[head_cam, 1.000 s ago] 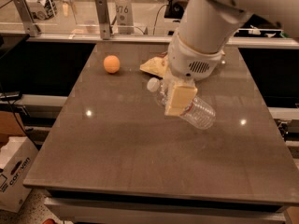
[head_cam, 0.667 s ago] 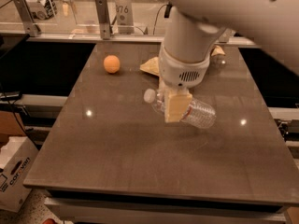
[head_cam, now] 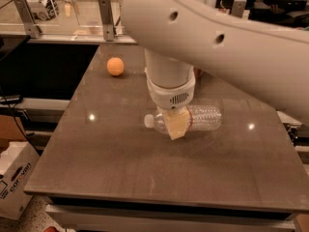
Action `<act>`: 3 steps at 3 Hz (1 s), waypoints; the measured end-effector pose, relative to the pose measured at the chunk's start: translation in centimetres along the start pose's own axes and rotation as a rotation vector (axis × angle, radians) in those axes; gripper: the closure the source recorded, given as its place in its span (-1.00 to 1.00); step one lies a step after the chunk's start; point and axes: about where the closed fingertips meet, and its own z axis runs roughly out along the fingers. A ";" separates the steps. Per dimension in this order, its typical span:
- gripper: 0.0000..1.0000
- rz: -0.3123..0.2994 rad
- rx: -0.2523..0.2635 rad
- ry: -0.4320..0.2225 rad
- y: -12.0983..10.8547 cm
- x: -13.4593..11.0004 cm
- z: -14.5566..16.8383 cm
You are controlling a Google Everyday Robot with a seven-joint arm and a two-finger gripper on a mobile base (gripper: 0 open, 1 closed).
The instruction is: Knock water bottle over
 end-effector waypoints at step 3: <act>-0.74 -0.071 -0.018 0.052 0.1 -0.9 2.8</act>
Offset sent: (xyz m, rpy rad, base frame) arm -0.0004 0.0091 -0.0372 -0.0965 0.0019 0.0850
